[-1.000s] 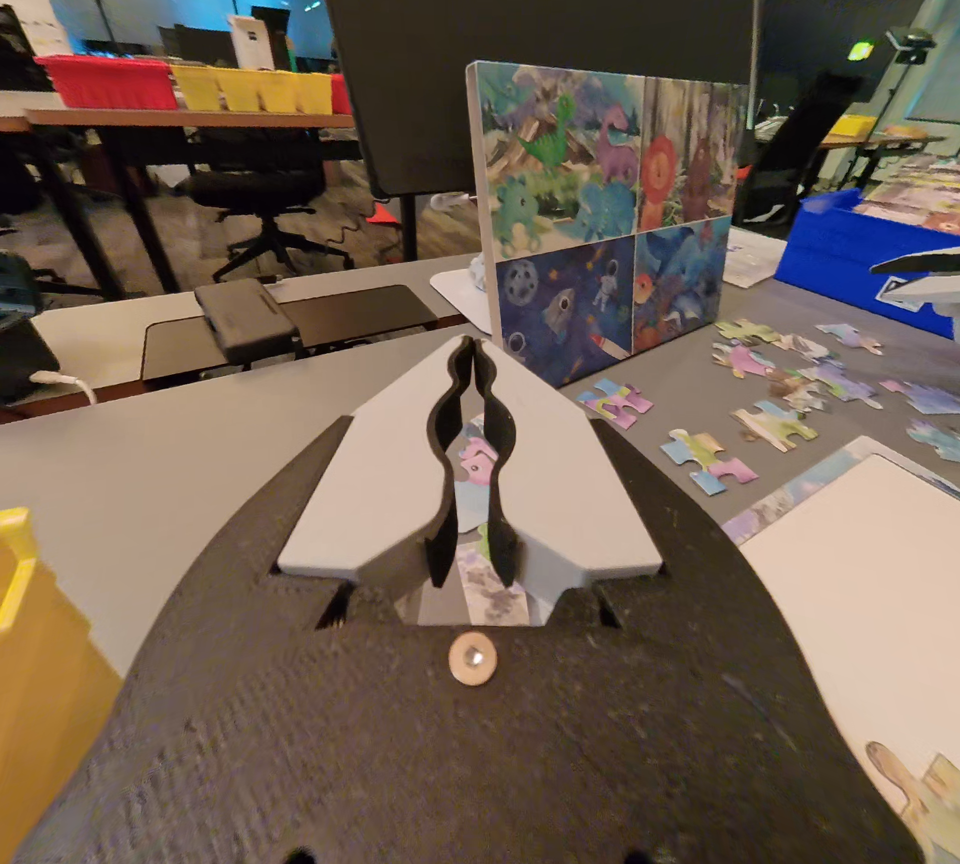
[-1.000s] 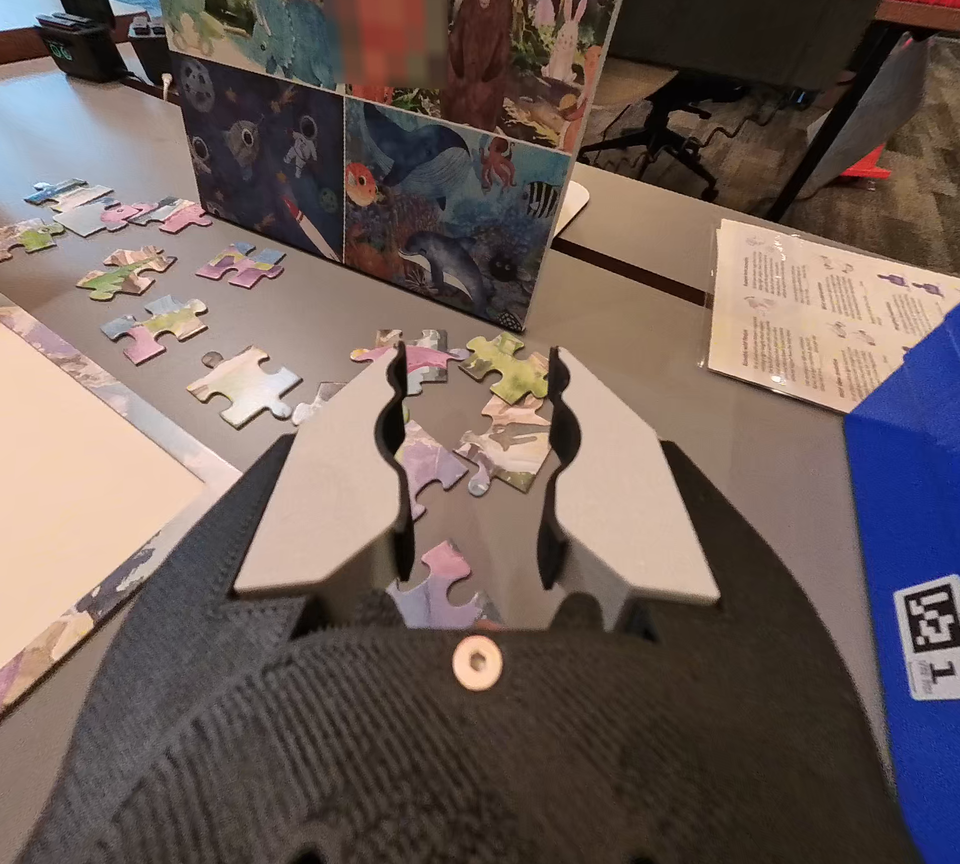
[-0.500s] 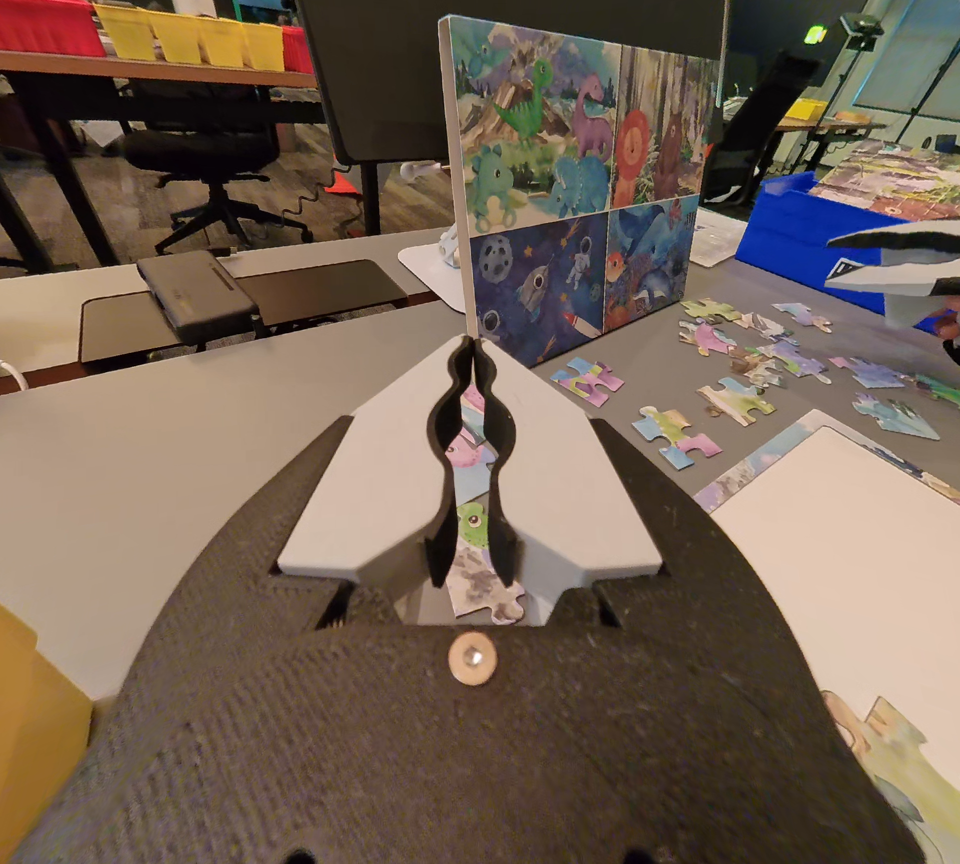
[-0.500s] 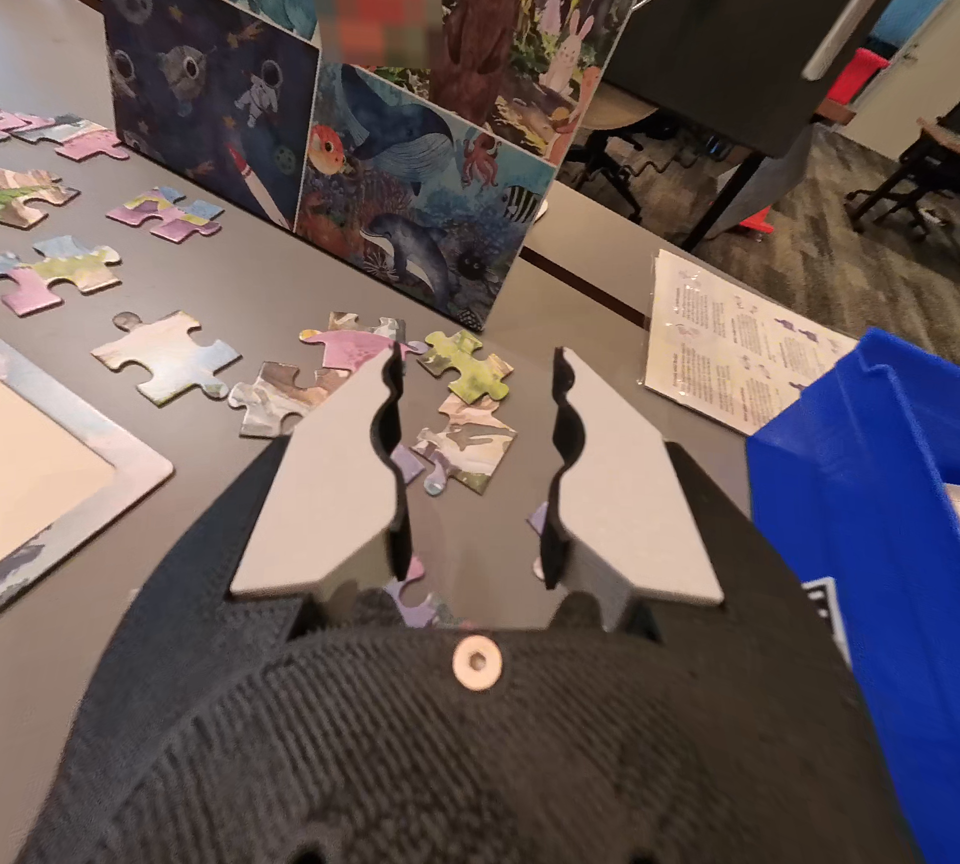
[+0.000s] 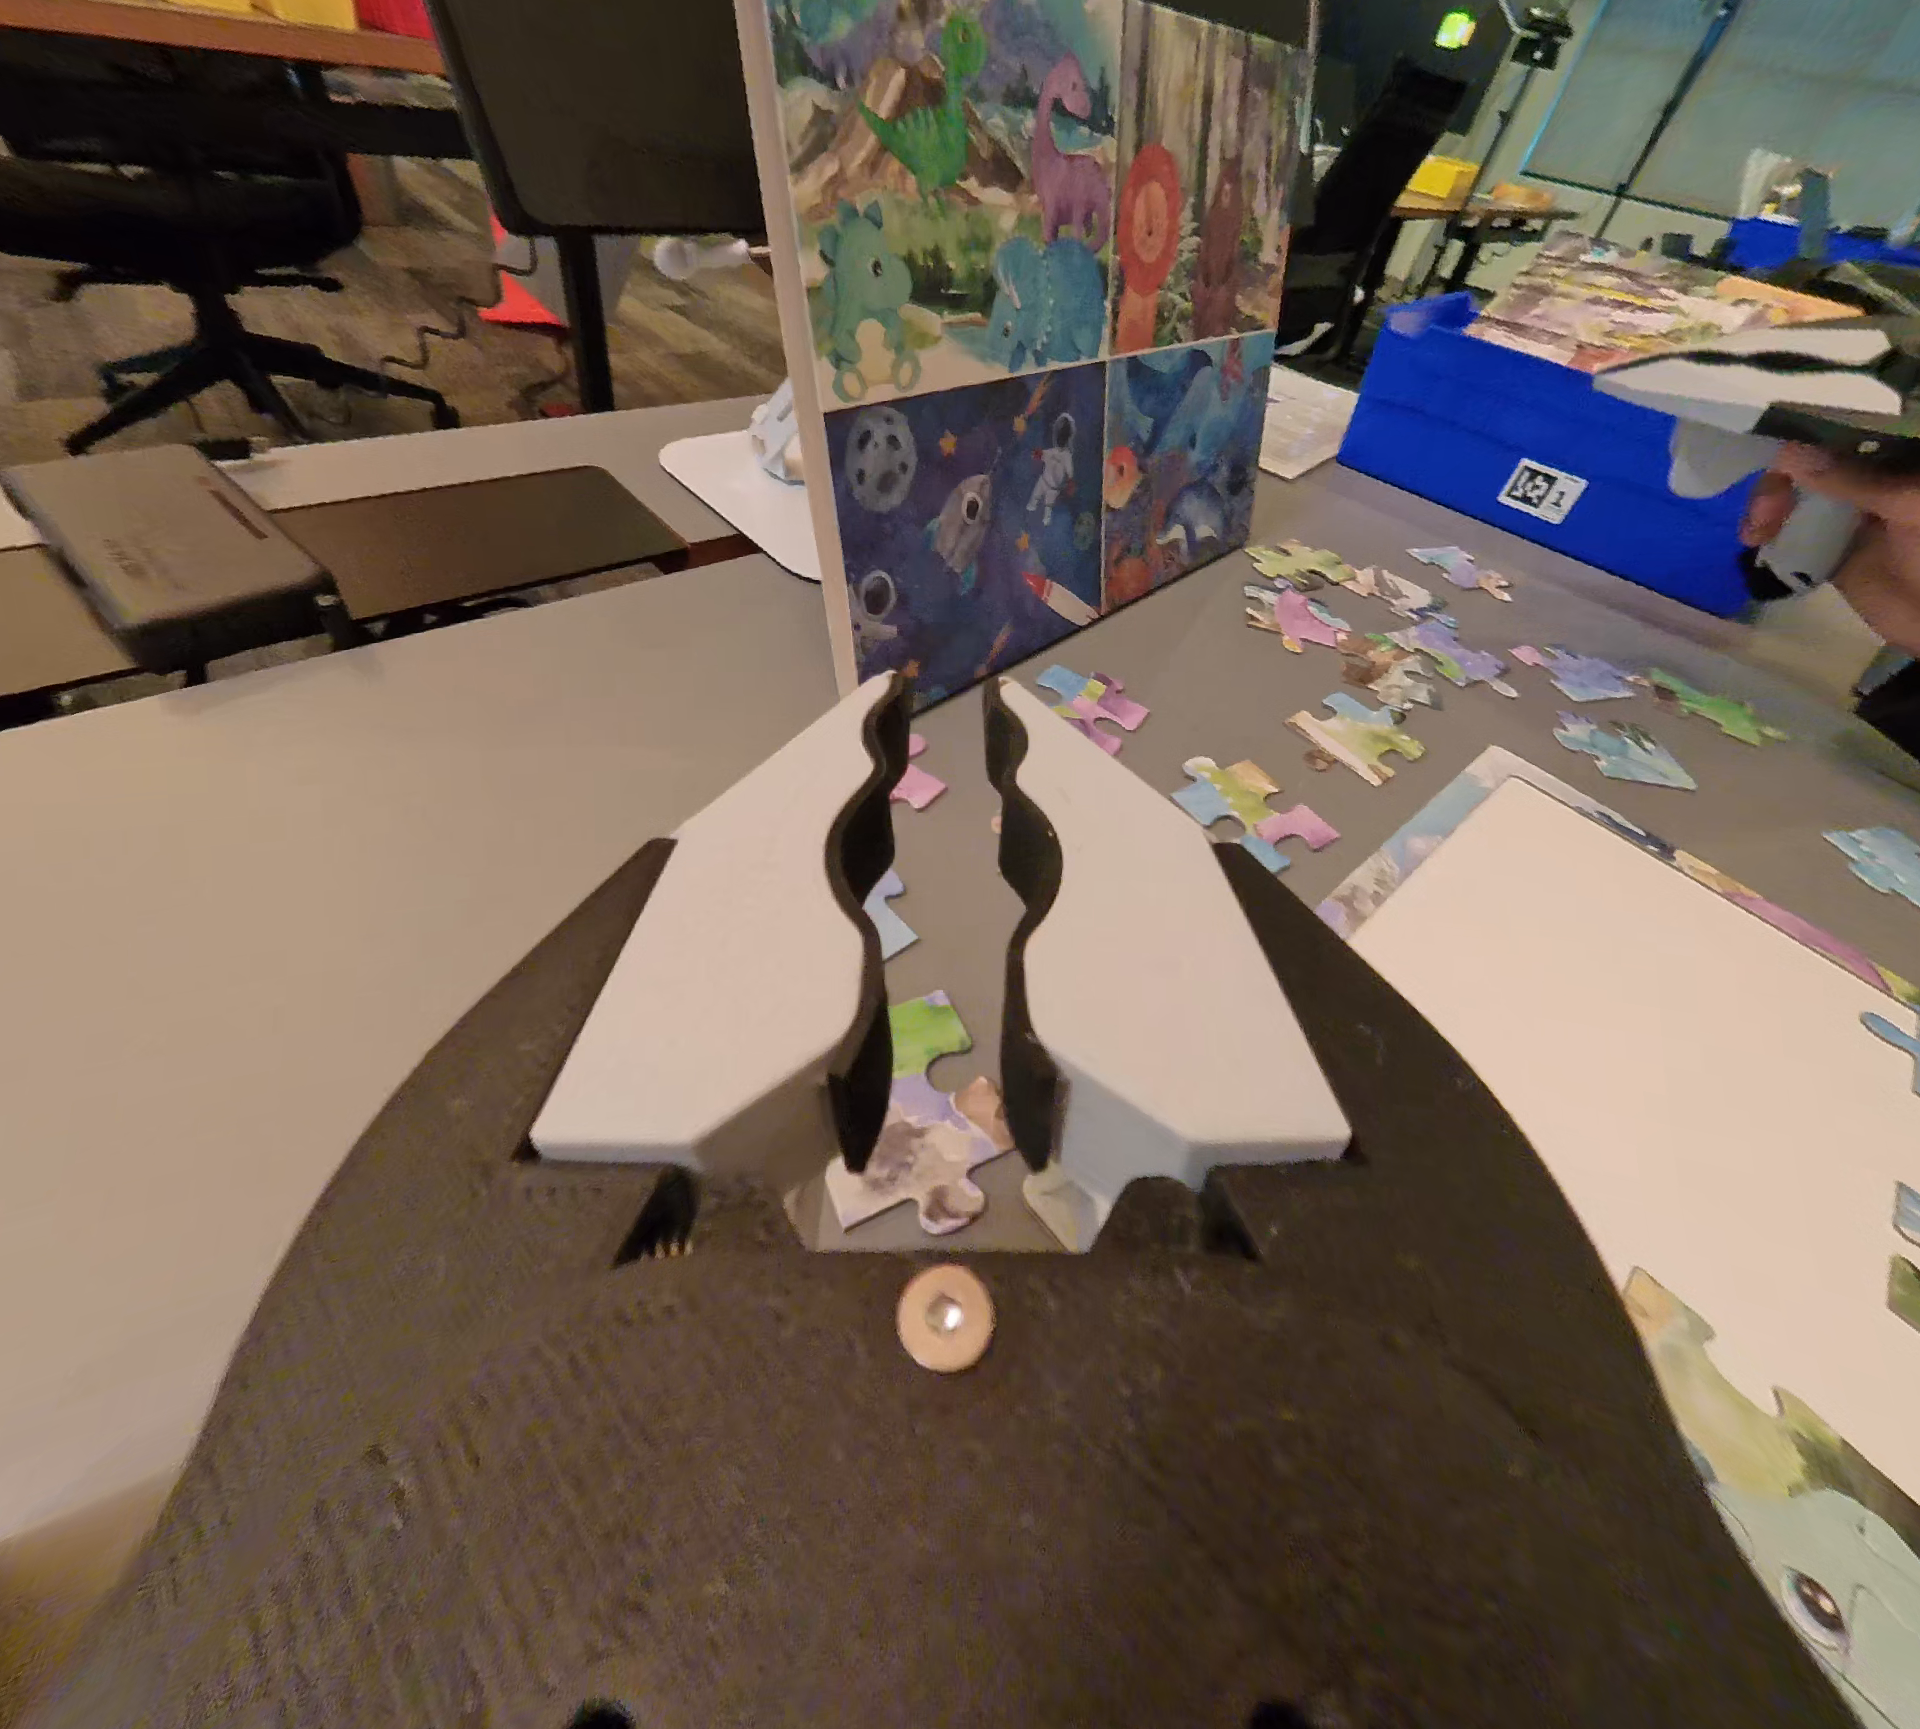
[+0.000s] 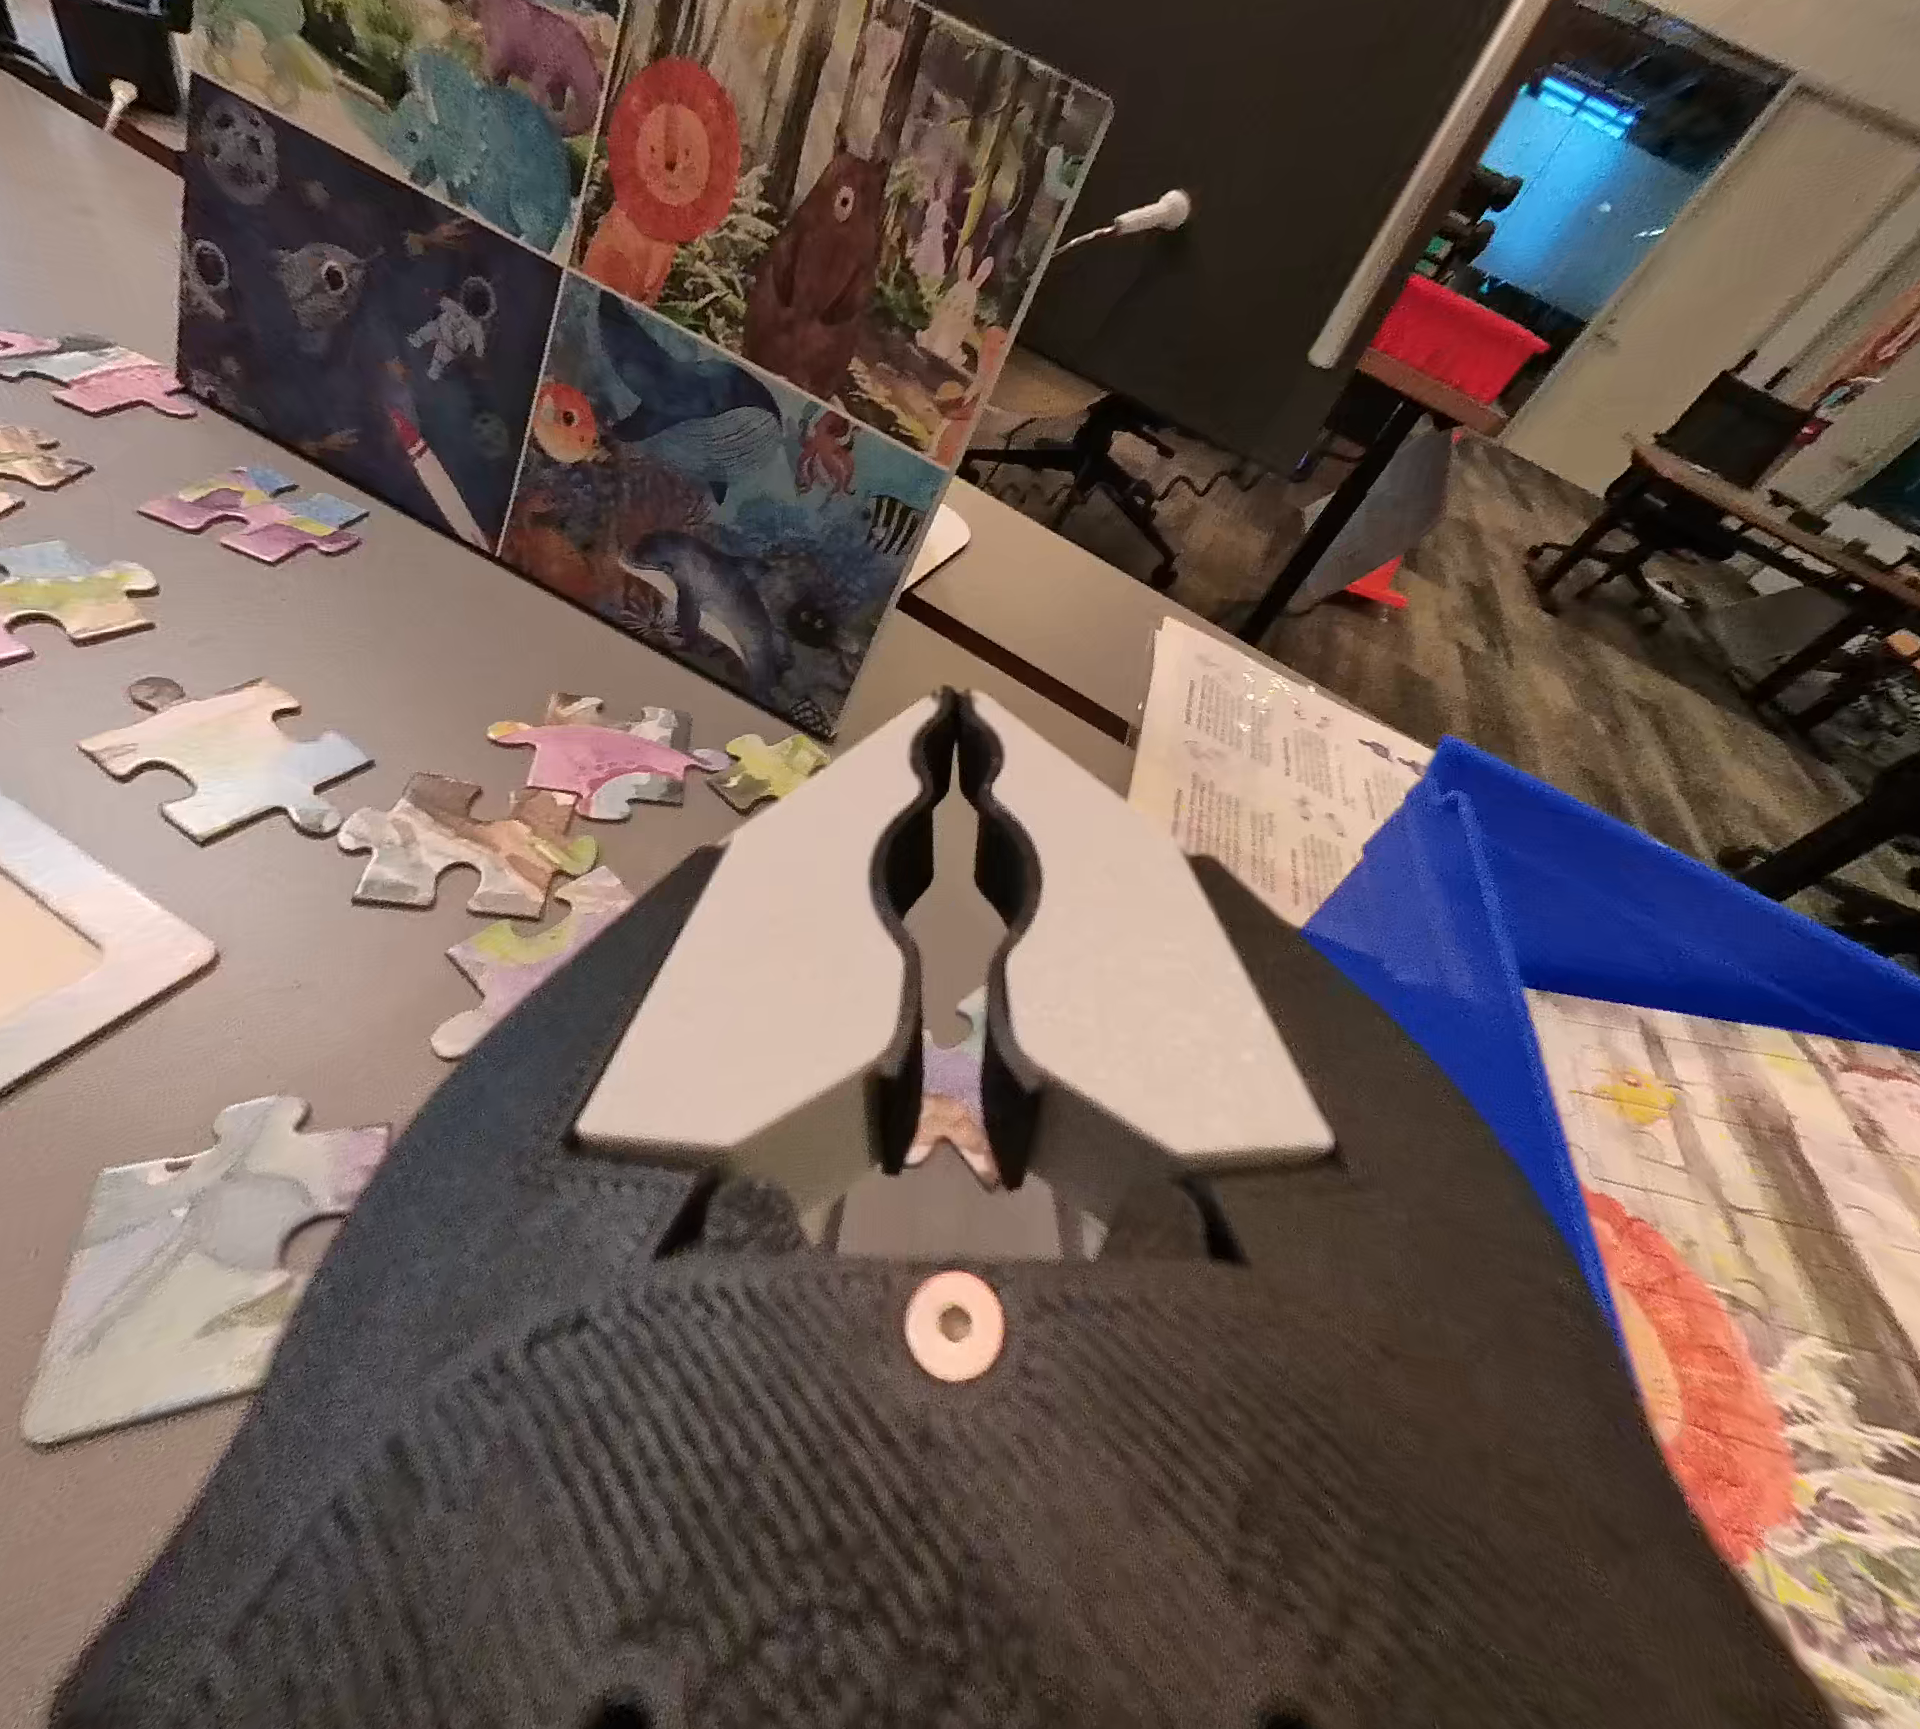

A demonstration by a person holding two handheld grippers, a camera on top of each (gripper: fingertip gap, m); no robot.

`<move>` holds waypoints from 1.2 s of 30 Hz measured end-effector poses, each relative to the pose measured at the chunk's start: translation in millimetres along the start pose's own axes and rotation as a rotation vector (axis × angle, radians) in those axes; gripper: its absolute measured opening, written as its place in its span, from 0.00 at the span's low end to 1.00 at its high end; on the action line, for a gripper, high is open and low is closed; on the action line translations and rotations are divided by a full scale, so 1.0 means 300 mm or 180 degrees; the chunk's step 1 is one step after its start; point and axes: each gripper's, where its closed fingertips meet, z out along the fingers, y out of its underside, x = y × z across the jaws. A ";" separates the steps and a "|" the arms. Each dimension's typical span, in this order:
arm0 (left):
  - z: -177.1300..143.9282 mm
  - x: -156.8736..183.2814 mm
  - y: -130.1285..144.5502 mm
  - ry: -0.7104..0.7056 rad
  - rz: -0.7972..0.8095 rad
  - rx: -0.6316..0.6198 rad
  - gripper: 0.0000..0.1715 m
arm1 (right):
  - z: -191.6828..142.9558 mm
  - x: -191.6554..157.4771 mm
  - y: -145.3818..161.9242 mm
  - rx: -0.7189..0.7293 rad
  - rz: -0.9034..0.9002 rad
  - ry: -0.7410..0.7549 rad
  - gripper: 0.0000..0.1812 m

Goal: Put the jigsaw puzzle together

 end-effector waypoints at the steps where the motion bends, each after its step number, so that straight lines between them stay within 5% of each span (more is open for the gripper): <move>1: 0.005 0.004 0.008 0.0027 -0.0009 -0.0028 0.08 | -0.004 0.008 -0.003 0.0014 0.0011 0.0014 0.00; 36: 0.037 0.024 0.059 0.0198 -0.0050 -0.0225 0.11 | 0.024 -0.074 0.023 -0.0056 0.0290 -0.0373 0.00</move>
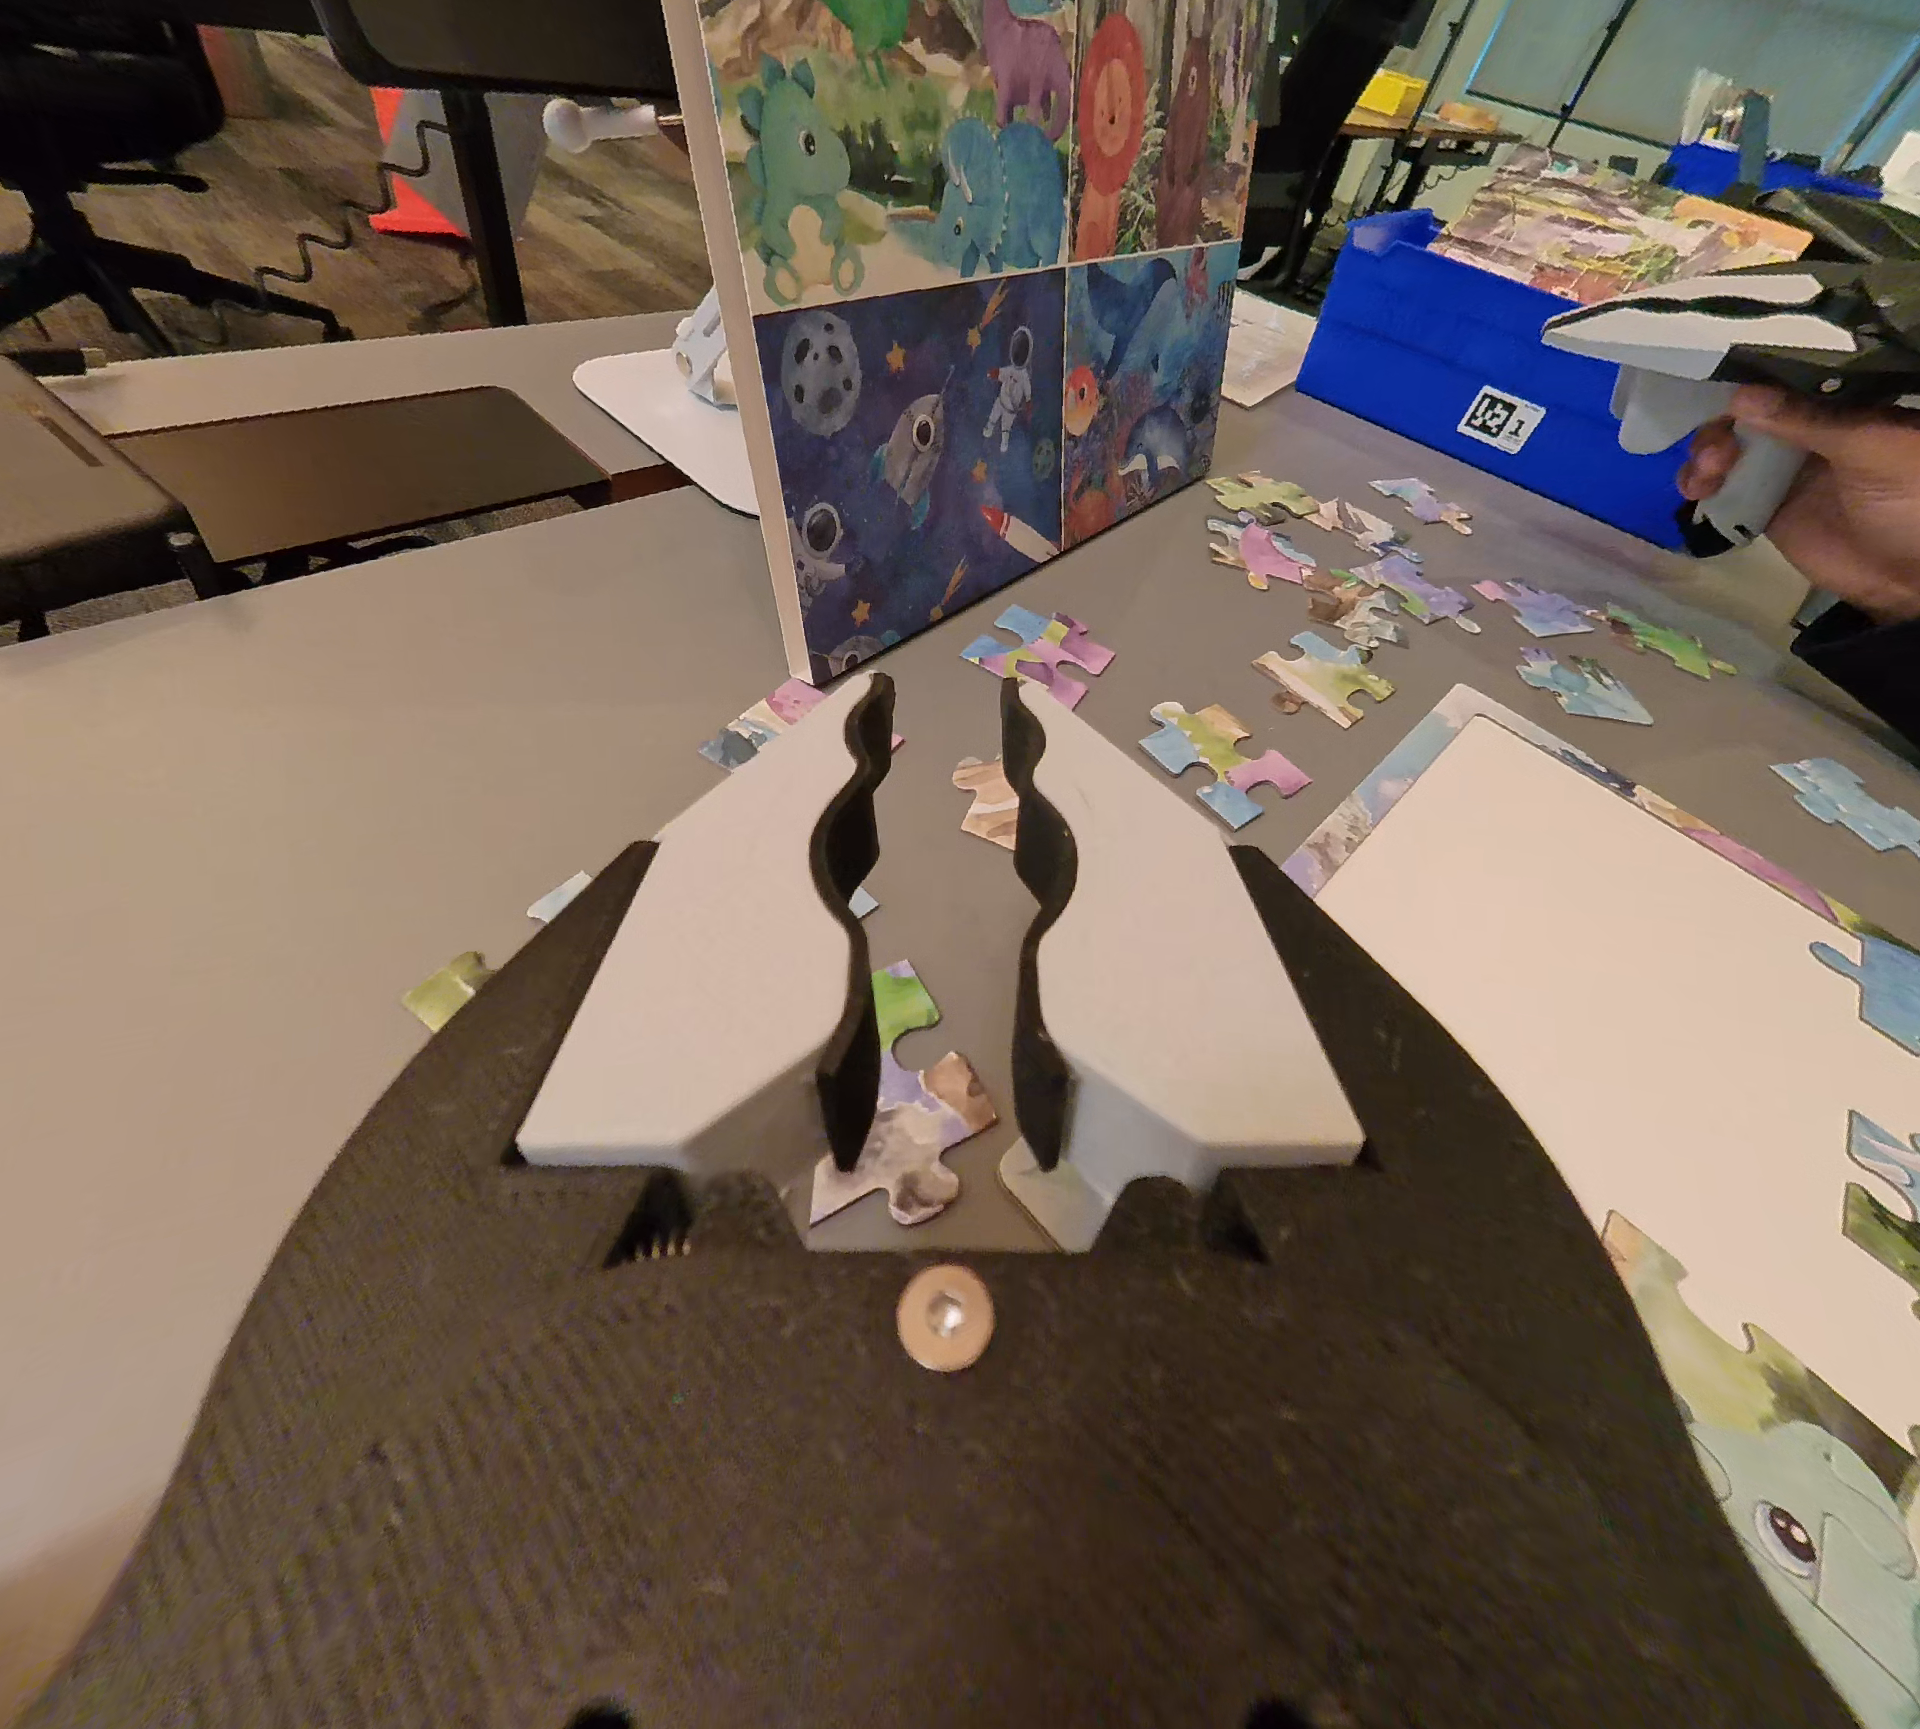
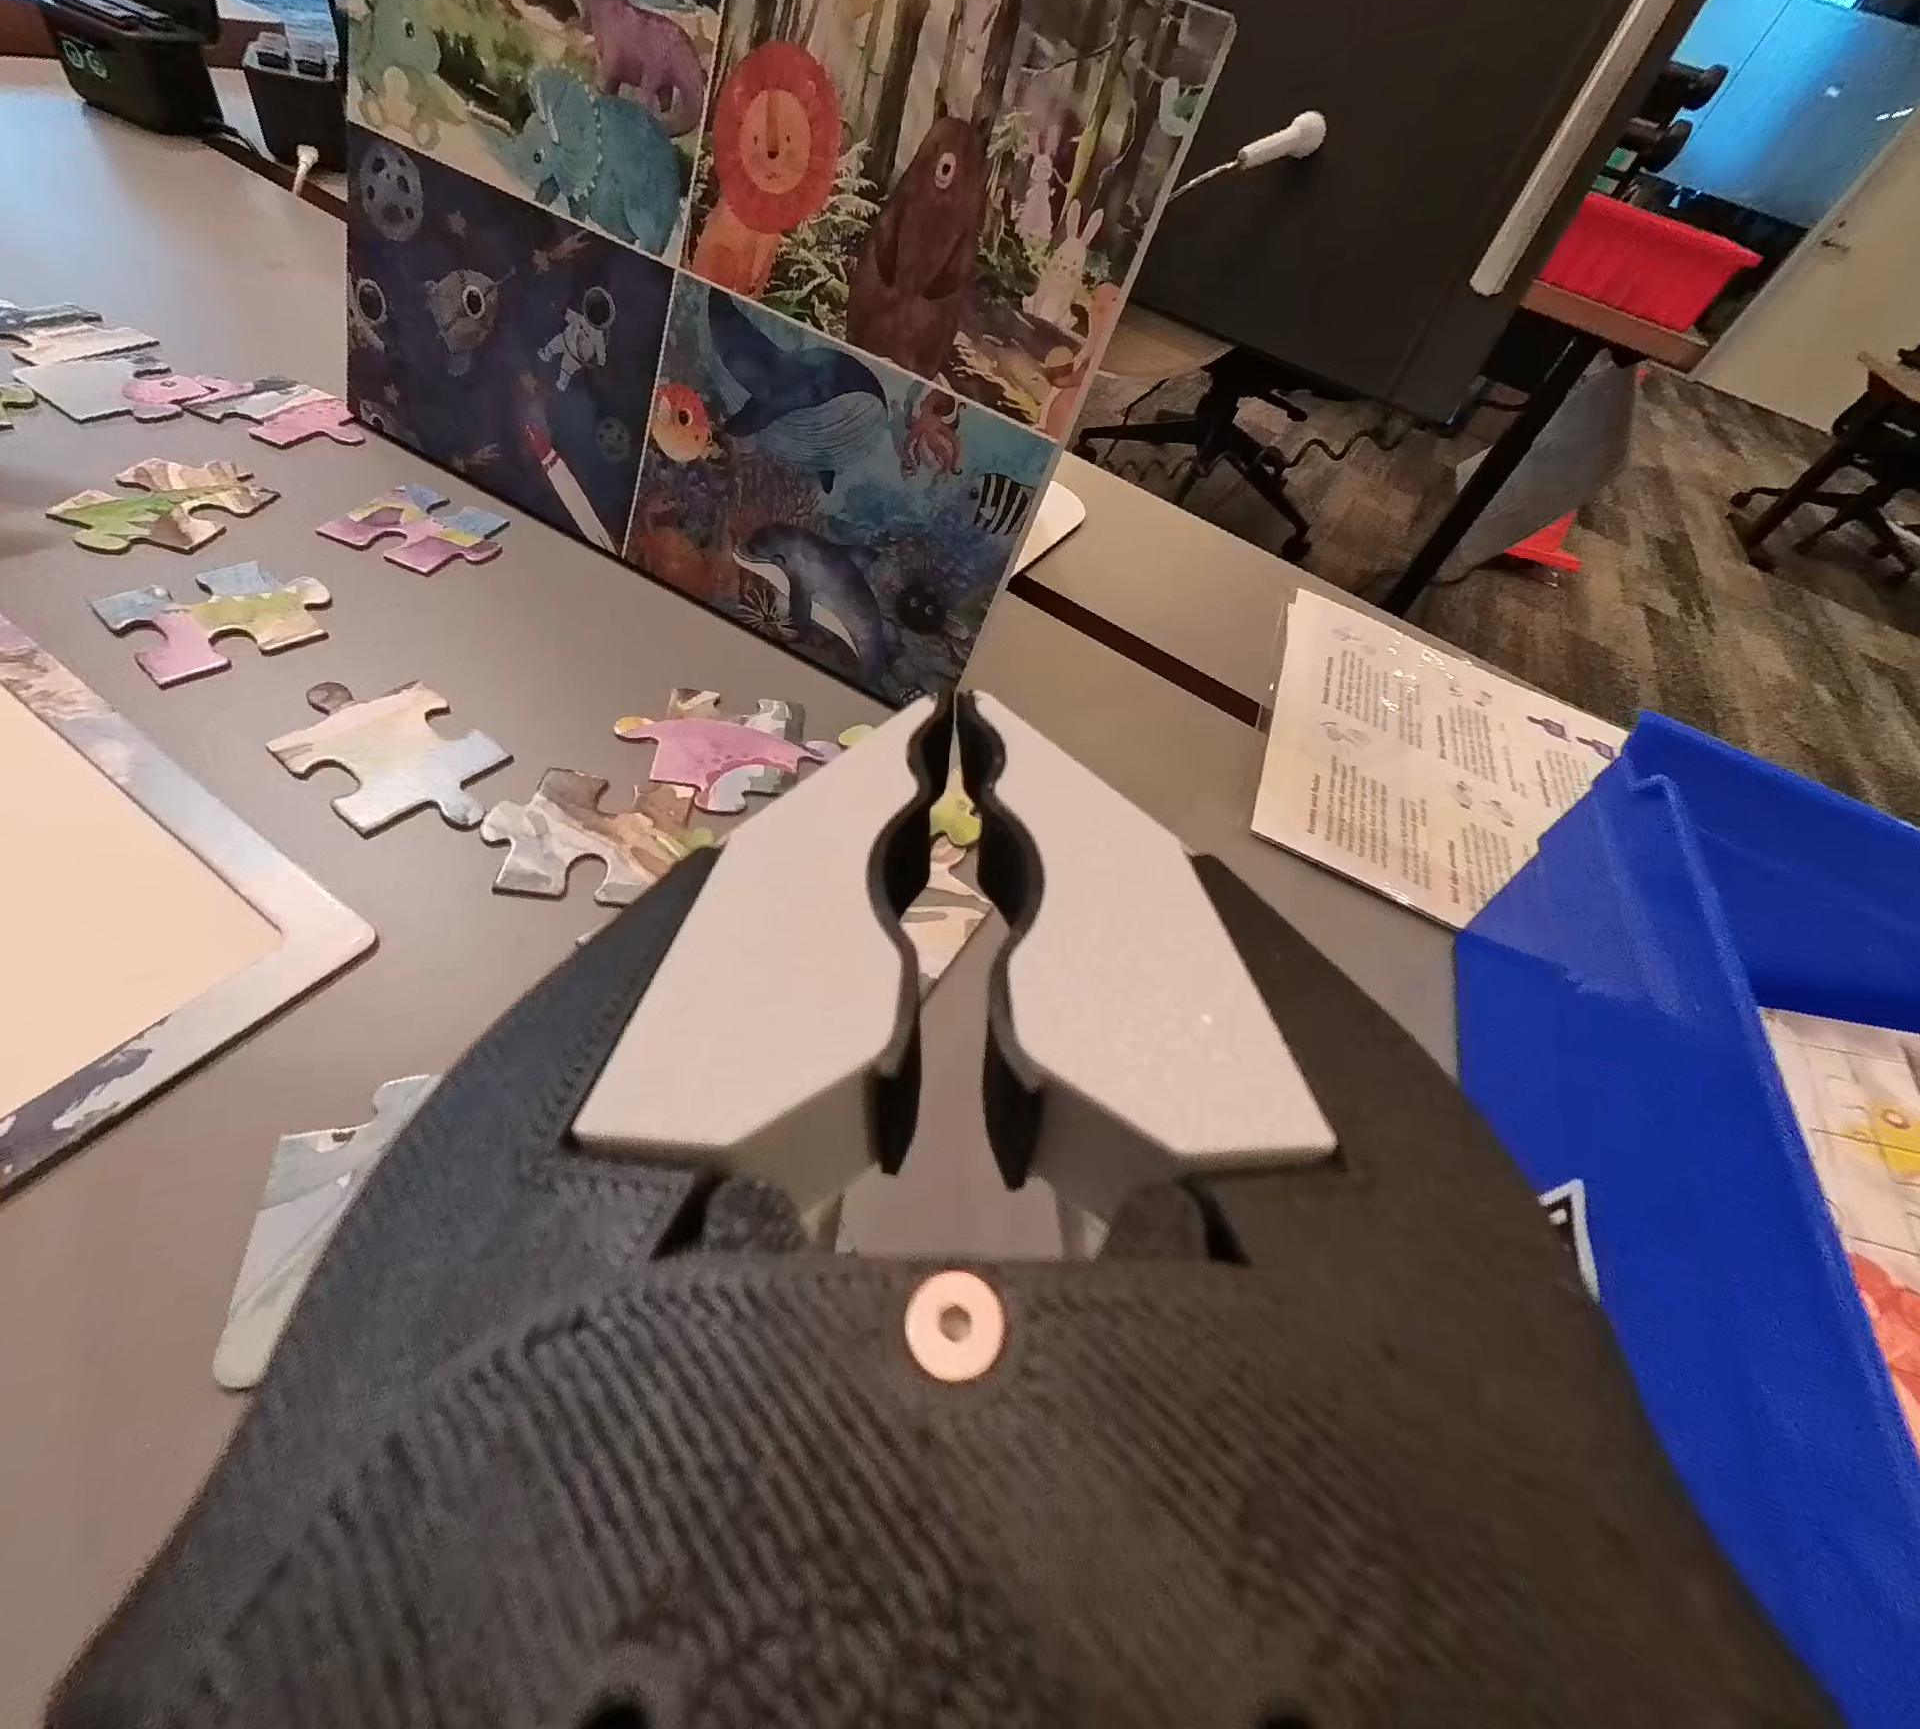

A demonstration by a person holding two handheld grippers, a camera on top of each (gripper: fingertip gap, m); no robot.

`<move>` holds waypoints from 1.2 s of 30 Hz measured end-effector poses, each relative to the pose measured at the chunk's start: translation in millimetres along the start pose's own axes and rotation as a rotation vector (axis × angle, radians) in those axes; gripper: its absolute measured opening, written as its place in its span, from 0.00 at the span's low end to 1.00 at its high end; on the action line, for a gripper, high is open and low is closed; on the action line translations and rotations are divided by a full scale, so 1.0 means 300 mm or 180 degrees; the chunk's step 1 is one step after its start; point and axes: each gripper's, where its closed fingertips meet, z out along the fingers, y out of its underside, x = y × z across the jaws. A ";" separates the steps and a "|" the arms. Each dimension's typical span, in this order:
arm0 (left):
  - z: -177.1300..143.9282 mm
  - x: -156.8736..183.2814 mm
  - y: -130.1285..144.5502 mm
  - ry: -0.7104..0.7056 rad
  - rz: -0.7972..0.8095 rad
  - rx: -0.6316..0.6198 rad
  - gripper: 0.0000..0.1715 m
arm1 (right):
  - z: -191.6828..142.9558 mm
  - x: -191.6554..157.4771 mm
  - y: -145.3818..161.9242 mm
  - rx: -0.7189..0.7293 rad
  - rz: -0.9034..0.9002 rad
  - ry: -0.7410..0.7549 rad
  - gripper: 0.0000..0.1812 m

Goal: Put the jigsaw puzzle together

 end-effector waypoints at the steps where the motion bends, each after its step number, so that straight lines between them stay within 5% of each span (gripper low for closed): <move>1: 0.000 0.000 0.001 0.0008 -0.0011 -0.0003 0.11 | 0.001 0.000 0.002 -0.0011 -0.0007 -0.0005 0.00; 7: 0.003 0.003 0.003 0.0031 -0.0034 -0.0009 0.11 | 0.001 -0.084 -0.012 -0.0002 -0.0080 -0.0496 0.10; 11: 0.001 0.001 0.002 0.0024 -0.0032 -0.0003 0.11 | -0.050 -0.249 0.096 -0.0741 -0.0179 -0.1448 0.30; 22: 0.010 0.003 0.016 0.0055 -0.0072 -0.0050 0.12 | -0.122 -0.378 0.223 -0.1196 -0.0333 -0.2107 0.31; 36: 0.011 0.005 0.017 0.0070 -0.0084 -0.0053 0.12 | -0.129 -0.407 0.321 -0.1654 -0.0388 -0.2213 0.35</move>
